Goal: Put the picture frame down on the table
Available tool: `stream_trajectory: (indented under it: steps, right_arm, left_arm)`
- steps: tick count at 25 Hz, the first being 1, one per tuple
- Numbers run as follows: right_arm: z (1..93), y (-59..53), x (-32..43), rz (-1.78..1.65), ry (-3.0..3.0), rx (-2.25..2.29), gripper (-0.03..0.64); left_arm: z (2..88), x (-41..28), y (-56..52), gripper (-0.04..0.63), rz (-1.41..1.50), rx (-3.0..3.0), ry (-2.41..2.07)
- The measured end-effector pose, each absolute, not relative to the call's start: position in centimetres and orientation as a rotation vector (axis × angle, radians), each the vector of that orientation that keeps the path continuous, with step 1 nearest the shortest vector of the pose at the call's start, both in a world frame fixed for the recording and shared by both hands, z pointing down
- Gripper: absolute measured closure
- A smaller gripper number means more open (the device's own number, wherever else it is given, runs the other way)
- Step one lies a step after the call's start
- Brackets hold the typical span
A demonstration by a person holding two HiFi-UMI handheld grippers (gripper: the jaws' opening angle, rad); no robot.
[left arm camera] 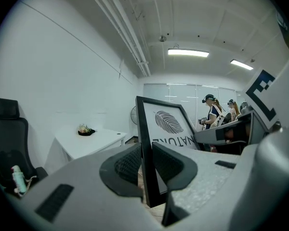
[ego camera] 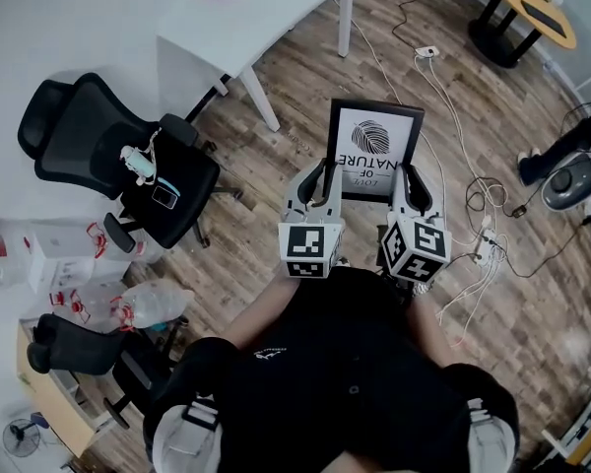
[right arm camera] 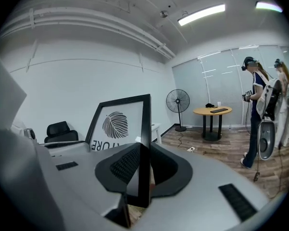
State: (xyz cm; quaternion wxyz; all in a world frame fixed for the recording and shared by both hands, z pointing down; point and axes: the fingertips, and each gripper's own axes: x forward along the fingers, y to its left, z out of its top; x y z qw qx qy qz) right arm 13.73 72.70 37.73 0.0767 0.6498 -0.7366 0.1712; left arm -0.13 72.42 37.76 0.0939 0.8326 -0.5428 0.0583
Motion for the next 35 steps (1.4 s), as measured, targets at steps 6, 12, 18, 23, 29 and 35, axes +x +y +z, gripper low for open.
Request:
stream_trajectory:
  steps: [6,12,18,23,29,35]
  right_arm:
    - [37.5,67.0,14.0,0.497,-2.116,2.006,0.552]
    - [36.9,61.1,14.2,0.513,-2.061,2.082,0.552]
    - [37.3,56.2,12.1,0.526,-2.050,2.096,0.552]
    - [37.0,52.3,9.4,0.507,-2.071,2.109,0.552]
    - [37.5,49.0,6.9,0.507,-2.074,2.098,0.552]
    - [38.2,46.9,5.8,0.535,-2.063,2.089,0.552]
  left_arm:
    - [39.1,0.2,65.5,0.522,0.168,2.474,-1.481]
    - [38.1,0.5,58.8,0.522,0.164,2.523,-1.404]
    - [38.3,-1.6,53.7,0.522,0.177,2.542,-1.400]
    - [37.9,-4.3,49.7,0.522,0.163,2.563,-1.417]
    - [38.5,-6.7,46.5,0.522,0.163,2.552,-1.426]
    - [38.9,-7.9,44.5,0.522,0.173,2.546,-1.418]
